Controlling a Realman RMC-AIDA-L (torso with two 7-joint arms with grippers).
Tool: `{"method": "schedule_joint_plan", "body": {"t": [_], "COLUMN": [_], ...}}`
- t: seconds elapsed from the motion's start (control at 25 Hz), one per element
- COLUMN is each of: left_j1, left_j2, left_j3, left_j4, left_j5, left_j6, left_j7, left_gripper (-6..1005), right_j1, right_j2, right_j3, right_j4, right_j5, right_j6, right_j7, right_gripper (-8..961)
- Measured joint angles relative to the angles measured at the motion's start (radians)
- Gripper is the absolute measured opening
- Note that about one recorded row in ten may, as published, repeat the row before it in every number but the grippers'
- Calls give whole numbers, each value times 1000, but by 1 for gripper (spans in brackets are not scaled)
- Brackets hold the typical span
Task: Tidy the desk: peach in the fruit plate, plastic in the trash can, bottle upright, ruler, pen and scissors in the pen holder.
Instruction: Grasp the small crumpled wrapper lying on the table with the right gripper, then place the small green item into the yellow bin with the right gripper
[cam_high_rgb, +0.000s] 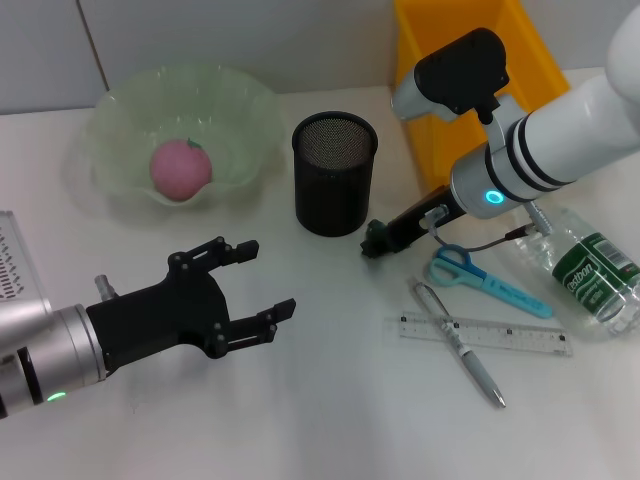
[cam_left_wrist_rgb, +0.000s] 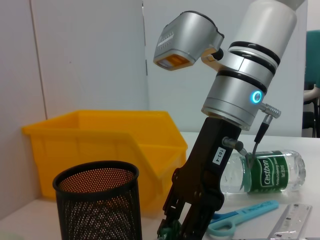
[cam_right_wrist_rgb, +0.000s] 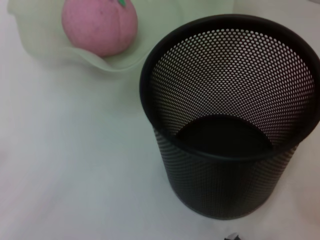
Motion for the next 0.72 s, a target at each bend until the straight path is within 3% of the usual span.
{"method": "schedule_joint_plan", "body": {"t": [0.32, 0.72], "left_j1": [4, 2], "left_j2": [0, 0], "left_j3": [0, 0], "left_j4": [0, 0], "left_j5": [0, 0], "left_j6": [0, 0], "left_j7": [0, 0], "left_gripper": [816, 816], "right_j1": [-33, -150], "right_j2": [-1, -3], "right_j3": [11, 13], "right_j4": [-60, -270], "right_j5": [0, 0], "right_j6": [-39, -142], "right_j7": [7, 44], "right_gripper": [490, 399]}}
